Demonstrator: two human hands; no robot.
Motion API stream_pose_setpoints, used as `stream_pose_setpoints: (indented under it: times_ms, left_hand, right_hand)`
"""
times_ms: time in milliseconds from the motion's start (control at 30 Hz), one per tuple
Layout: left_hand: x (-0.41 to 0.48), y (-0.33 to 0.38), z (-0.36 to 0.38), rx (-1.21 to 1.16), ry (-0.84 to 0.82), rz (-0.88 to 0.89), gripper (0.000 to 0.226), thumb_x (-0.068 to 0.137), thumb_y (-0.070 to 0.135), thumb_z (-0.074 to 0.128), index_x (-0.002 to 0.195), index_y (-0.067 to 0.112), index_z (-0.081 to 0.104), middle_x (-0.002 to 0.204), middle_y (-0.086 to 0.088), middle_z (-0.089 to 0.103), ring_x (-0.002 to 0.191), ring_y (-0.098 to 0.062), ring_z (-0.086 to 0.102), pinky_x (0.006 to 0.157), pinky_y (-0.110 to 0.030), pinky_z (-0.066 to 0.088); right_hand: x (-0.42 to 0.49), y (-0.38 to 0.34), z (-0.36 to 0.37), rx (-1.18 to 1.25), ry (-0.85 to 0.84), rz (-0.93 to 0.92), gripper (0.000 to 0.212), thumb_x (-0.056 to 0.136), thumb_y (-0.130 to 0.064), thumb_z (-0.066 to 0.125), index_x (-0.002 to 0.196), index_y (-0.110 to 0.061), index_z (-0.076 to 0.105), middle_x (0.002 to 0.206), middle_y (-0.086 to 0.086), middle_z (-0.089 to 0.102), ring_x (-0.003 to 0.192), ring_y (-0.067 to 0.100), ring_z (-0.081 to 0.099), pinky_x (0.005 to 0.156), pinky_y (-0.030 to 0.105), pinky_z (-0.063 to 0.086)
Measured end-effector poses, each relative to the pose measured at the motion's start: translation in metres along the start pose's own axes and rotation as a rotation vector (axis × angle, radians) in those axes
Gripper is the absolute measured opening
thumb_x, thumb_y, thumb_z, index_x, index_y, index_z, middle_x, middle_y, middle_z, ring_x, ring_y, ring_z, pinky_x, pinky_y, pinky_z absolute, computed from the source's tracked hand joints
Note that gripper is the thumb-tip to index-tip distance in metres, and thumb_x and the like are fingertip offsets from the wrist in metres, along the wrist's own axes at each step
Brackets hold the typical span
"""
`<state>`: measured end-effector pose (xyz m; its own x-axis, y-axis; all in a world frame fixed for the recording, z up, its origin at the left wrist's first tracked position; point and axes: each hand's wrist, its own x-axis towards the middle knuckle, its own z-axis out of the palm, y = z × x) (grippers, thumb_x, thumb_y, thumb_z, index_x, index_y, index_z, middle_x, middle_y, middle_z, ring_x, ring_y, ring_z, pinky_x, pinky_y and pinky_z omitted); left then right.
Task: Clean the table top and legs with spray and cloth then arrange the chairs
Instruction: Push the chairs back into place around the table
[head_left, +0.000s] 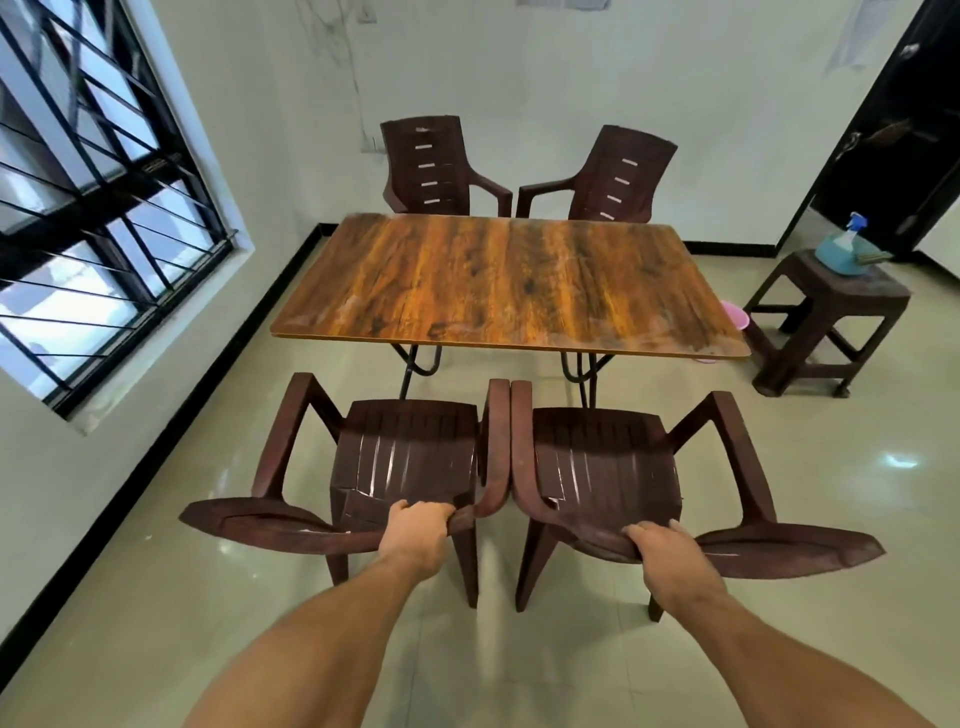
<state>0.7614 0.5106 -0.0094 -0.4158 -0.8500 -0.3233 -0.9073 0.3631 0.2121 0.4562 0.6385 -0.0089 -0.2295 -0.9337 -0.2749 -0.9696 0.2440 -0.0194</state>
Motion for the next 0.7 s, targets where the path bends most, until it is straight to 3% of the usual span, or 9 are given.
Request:
stream_pose_setpoints:
  times_ms: [267, 433, 500, 533, 600, 700]
  left_hand:
    - [-0.011, 0.0, 0.003, -0.032, -0.012, -0.051, 0.042, 0.087, 0.002, 0.049, 0.11, 0.034, 0.064, 0.099, 0.009, 0.071, 0.105, -0.018, 0.065, 0.121, -0.043, 0.022]
    - [-0.013, 0.005, -0.004, -0.053, -0.064, -0.065, 0.044, 0.09, 0.001, 0.05, 0.117, 0.034, 0.063, 0.104, 0.009, 0.069, 0.111, -0.018, 0.062, 0.123, -0.047, 0.018]
    - [-0.013, 0.006, -0.006, -0.051, -0.117, -0.082, 0.044, 0.088, 0.002, 0.051, 0.117, 0.033, 0.06, 0.109, 0.007, 0.067, 0.115, -0.02, 0.06, 0.123, -0.05, 0.018]
    - [-0.013, 0.006, -0.007, -0.063, -0.139, -0.078, 0.041, 0.087, 0.005, 0.052, 0.116, 0.033, 0.059, 0.111, 0.006, 0.066, 0.116, -0.021, 0.059, 0.122, -0.053, 0.018]
    - [-0.013, 0.005, -0.009, -0.078, -0.155, -0.04, 0.035, 0.088, 0.021, 0.056, 0.121, 0.032, 0.056, 0.123, 0.004, 0.062, 0.125, -0.021, 0.053, 0.122, -0.058, 0.017]
    - [-0.02, 0.003, -0.012, -0.028, -0.17, 0.009, 0.071, 0.097, 0.057, 0.043, 0.157, 0.022, 0.028, 0.162, 0.001, 0.033, 0.152, -0.02, 0.025, 0.126, -0.058, 0.003]
  right_hand:
    - [0.001, 0.007, -0.001, 0.052, -0.017, -0.038, 0.057, 0.092, 0.004, 0.034, 0.138, -0.026, 0.051, 0.132, -0.004, 0.058, 0.115, 0.02, 0.055, 0.105, 0.03, 0.037]
    - [-0.001, 0.006, -0.004, -0.028, -0.031, -0.072, 0.052, 0.092, 0.001, 0.04, 0.135, -0.026, 0.05, 0.133, -0.004, 0.058, 0.12, 0.019, 0.053, 0.114, 0.032, 0.032]
    - [-0.003, 0.009, -0.005, -0.056, -0.056, -0.114, 0.057, 0.093, -0.017, 0.049, 0.148, -0.024, 0.037, 0.15, -0.004, 0.045, 0.138, 0.017, 0.04, 0.122, 0.034, 0.019]
    - [-0.004, 0.008, -0.006, -0.055, -0.074, -0.13, 0.067, 0.094, -0.036, 0.051, 0.155, -0.021, 0.027, 0.158, -0.003, 0.034, 0.147, 0.017, 0.028, 0.125, 0.037, 0.012]
    - [-0.005, 0.001, -0.008, -0.013, -0.052, -0.161, 0.088, 0.092, -0.07, 0.038, 0.16, -0.021, 0.01, 0.166, -0.004, 0.013, 0.154, 0.015, 0.007, 0.126, 0.039, 0.003]
    - [0.004, -0.025, -0.017, 0.09, 0.063, -0.198, 0.087, 0.092, -0.078, 0.016, 0.16, -0.024, 0.003, 0.168, -0.004, -0.001, 0.153, 0.012, -0.008, 0.125, 0.036, -0.003]
